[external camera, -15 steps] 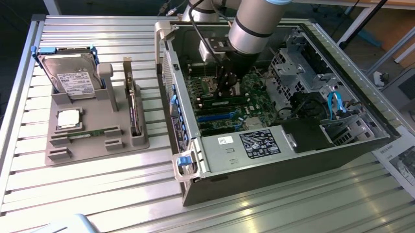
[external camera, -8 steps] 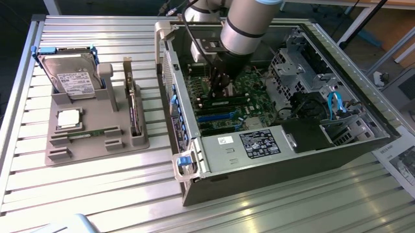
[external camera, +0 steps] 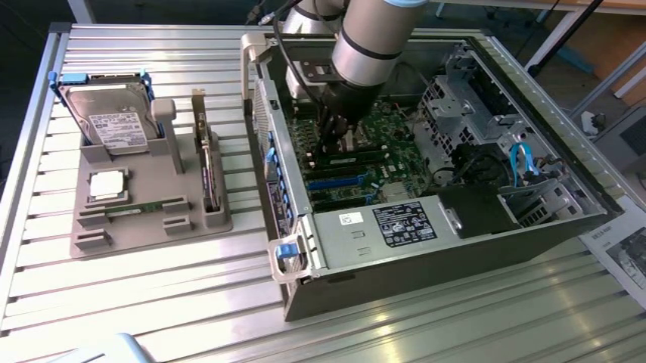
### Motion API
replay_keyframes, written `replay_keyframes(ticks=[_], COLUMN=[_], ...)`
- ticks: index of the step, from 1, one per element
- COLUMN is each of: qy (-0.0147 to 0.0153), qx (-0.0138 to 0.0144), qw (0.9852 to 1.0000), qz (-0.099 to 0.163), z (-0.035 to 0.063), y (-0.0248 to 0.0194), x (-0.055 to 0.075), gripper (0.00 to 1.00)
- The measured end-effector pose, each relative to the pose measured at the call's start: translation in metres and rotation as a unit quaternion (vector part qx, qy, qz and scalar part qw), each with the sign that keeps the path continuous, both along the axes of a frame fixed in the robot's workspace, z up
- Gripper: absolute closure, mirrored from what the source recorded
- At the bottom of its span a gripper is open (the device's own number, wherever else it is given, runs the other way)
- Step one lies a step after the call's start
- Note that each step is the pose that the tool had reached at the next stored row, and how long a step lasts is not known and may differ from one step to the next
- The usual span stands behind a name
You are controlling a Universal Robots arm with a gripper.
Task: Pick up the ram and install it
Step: 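Press down the ram until it locks into place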
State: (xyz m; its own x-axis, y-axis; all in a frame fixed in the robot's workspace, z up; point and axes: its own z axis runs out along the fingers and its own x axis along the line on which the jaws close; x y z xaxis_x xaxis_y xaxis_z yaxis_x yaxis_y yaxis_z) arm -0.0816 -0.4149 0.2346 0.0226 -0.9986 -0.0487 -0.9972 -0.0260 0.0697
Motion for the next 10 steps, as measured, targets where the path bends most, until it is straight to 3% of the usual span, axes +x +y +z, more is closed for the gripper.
replay_keyframes(ticks=[10], qy=[0.0002], qx=[-0.0003], qw=[1.0000], qz=[0.000], z=[-0.0060], y=[-0.0001], x=[-0.0005], gripper=[0.90])
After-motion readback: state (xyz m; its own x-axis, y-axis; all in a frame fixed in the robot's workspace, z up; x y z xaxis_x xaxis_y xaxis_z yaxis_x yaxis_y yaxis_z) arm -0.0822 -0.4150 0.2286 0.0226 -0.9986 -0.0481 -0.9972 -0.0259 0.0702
